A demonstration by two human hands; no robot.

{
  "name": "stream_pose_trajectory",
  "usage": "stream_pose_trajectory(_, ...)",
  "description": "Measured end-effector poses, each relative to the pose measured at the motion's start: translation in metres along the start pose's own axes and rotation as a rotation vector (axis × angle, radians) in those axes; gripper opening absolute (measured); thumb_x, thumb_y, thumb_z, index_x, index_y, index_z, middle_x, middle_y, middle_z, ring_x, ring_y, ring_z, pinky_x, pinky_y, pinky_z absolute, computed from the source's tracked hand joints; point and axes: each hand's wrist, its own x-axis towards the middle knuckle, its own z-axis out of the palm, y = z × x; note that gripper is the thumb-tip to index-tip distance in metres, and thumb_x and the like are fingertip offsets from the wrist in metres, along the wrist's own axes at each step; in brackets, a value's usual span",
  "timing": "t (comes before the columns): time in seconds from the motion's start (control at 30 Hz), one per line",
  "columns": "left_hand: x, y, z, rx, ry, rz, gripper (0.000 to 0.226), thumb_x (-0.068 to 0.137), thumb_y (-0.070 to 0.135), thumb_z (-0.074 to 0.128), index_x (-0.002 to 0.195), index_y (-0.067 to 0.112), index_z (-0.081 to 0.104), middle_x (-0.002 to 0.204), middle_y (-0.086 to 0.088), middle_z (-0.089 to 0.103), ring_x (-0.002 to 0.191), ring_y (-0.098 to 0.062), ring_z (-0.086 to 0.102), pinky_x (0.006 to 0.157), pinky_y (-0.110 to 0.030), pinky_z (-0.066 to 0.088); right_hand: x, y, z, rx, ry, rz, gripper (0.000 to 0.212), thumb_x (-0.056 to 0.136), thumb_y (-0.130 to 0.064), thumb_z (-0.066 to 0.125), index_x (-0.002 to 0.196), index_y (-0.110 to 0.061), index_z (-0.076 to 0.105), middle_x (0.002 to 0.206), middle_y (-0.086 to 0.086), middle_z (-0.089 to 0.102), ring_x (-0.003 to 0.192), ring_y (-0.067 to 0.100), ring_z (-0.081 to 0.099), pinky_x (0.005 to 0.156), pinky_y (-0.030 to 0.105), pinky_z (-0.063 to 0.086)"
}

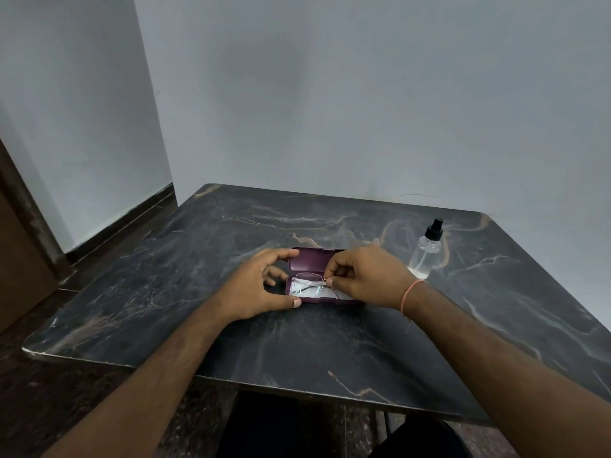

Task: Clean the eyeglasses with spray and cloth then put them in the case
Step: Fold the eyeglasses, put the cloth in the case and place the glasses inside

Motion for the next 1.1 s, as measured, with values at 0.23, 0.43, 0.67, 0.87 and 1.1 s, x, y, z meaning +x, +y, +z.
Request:
stream_pose_trajectory(0.23,0.001,0.0,0.0,0.009,-0.003,0.019,0.094,0.073,0.028,0.102,0.153,0.041,0.054,0.138,0.017,0.066,0.113,-0.002,0.073,0.098,-0.033,0.06,0.008,-0.003,-0.003,-0.052,-0.023,-0.014,0.009,0.097,-0.036,0.071,0.103,-0.033,0.078,0.094,-0.017,0.078,0.083,0.002,0.07,0.081,0.033,0.062)
stream_pose_trajectory(0.43,0.001,-0.001,-0.001,0.0,-0.007,0.017,0.096,0.072,0.03,0.102,0.153,0.043,0.053,0.14,0.016,0.065,0.114,-0.003,0.072,0.099,-0.034,0.06,0.013,-0.008,-0.003,-0.133,-0.029,-0.036,0.013,0.097,-0.038,0.07,0.105,-0.033,0.078,0.097,-0.015,0.08,0.085,0.006,0.071,0.08,0.033,0.061)
stream_pose_trajectory(0.67,0.001,0.0,-0.001,-0.001,-0.005,0.027,0.092,0.074,0.029,0.101,0.151,0.046,0.054,0.142,0.018,0.064,0.113,-0.002,0.073,0.098,-0.033,0.06,0.006,-0.005,0.006,-0.223,0.069,-0.095,0.015,0.098,-0.041,0.066,0.108,-0.036,0.077,0.102,-0.015,0.079,0.088,0.01,0.071,0.076,0.034,0.06)
stream_pose_trajectory(0.87,0.0,0.002,-0.001,-0.008,-0.005,0.027,0.091,0.074,0.028,0.101,0.15,0.045,0.054,0.144,0.021,0.062,0.113,-0.001,0.073,0.097,-0.032,0.06,0.002,-0.001,0.006,-0.226,0.12,-0.159,0.019,0.098,-0.039,0.066,0.109,-0.035,0.08,0.111,-0.013,0.075,0.098,0.014,0.07,0.078,0.039,0.059)
stream_pose_trajectory(1.1,-0.002,0.004,-0.001,-0.034,-0.006,0.011,0.084,0.073,0.027,0.102,0.136,0.052,0.052,0.135,0.039,0.059,0.111,-0.005,0.074,0.096,-0.032,0.058,-0.009,0.017,-0.008,-0.187,0.351,-0.051,0.033,0.103,-0.038,0.061,0.133,-0.029,0.07,0.125,-0.006,0.071,0.114,0.023,0.063,0.097,0.042,0.054)
